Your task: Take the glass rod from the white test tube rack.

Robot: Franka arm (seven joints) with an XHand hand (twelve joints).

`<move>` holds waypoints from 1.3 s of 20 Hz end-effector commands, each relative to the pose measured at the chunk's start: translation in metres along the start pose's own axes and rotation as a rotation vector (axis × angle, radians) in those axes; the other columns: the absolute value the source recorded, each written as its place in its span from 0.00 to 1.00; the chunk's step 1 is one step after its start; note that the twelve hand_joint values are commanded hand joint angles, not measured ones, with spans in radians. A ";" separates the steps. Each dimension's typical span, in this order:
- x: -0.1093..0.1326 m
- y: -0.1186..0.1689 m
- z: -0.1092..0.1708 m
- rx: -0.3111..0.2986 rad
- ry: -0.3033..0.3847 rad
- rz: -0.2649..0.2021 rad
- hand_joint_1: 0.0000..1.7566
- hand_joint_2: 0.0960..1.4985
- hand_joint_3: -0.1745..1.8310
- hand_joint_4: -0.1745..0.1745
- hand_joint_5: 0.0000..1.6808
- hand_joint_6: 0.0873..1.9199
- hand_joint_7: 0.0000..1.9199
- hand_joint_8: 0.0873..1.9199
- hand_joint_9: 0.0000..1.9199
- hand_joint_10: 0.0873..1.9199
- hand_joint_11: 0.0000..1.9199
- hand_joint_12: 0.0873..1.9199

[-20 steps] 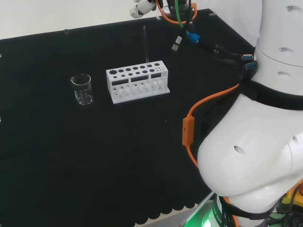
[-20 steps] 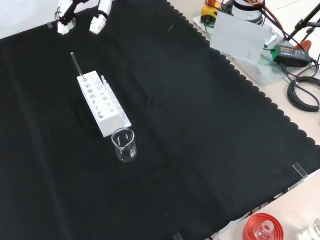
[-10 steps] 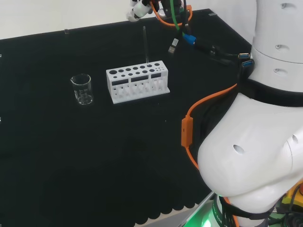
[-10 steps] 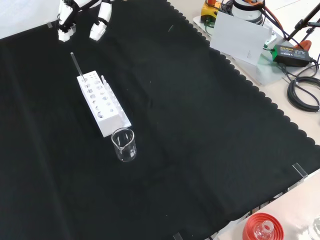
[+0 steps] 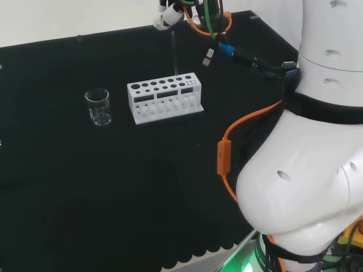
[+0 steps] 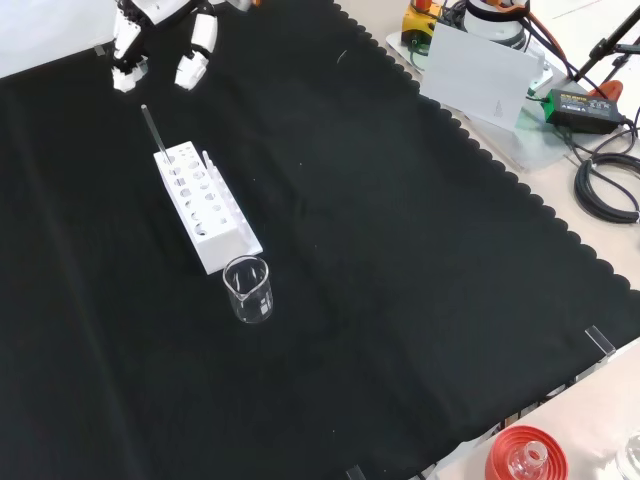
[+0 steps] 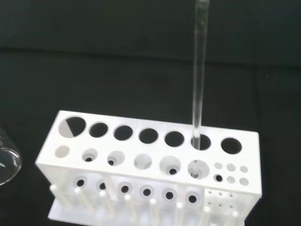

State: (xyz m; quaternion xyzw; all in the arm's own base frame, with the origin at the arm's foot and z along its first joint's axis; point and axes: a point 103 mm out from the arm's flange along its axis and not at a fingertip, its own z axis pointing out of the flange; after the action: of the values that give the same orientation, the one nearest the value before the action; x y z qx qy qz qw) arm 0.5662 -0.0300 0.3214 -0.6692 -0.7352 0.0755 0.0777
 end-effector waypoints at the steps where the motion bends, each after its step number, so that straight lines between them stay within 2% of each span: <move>1: -0.023 0.015 0.020 0.000 0.013 0.014 0.35 0.57 0.26 0.38 0.20 0.30 0.32 0.39 0.43 0.33 0.42 0.62; 13: -0.032 0.031 0.043 0.046 0.045 0.013 0.35 0.57 0.27 0.38 0.19 0.31 0.32 0.39 0.43 0.34 0.42 0.62; 18: -0.029 0.033 0.051 0.057 0.034 0.010 0.35 0.57 0.27 0.37 0.20 0.32 0.33 0.39 0.44 0.34 0.42 0.63; 26: -0.023 0.041 0.059 0.062 0.019 -0.012 0.37 0.56 0.29 0.31 0.26 0.38 0.40 0.37 0.50 0.31 0.49 0.60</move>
State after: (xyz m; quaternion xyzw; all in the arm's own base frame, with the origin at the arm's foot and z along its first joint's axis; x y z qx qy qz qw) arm 0.5937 -0.0533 0.2612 -0.6671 -0.7320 0.0887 0.1065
